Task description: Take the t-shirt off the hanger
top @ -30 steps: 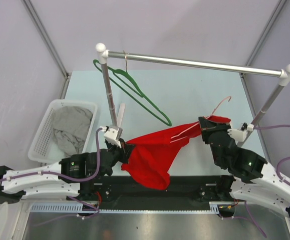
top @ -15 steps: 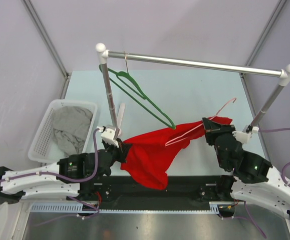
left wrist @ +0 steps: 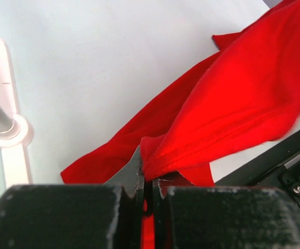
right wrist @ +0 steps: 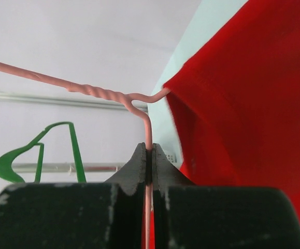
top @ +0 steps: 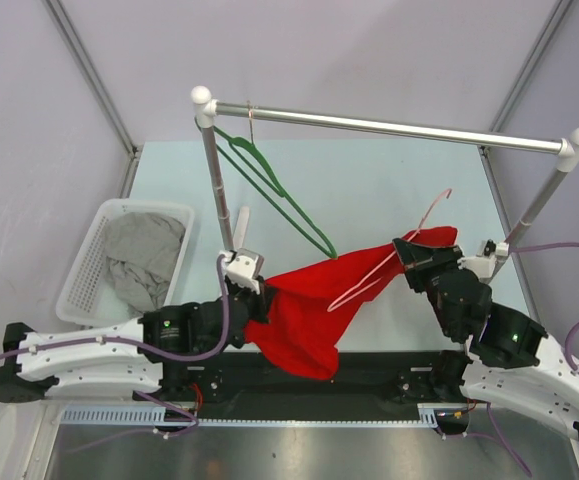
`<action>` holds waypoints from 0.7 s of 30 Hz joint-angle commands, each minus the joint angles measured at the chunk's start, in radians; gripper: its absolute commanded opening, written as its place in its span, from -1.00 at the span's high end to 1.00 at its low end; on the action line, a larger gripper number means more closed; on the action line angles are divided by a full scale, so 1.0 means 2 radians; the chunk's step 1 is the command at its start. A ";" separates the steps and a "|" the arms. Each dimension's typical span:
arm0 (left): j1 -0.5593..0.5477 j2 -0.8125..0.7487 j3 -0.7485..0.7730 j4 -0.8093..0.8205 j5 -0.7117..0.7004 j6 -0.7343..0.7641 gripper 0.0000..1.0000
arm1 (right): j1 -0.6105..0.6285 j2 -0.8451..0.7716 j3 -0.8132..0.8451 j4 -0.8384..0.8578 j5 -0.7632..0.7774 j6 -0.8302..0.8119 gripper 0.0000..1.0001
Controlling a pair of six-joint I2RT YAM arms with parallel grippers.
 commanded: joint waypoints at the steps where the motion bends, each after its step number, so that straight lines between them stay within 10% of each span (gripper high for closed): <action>1: -0.001 0.031 0.036 0.064 0.015 0.034 1.00 | 0.000 -0.011 0.022 0.015 -0.032 -0.002 1.00; 21: -0.001 0.082 0.046 0.077 0.038 0.028 0.99 | 0.000 0.000 0.025 0.103 -0.191 0.056 1.00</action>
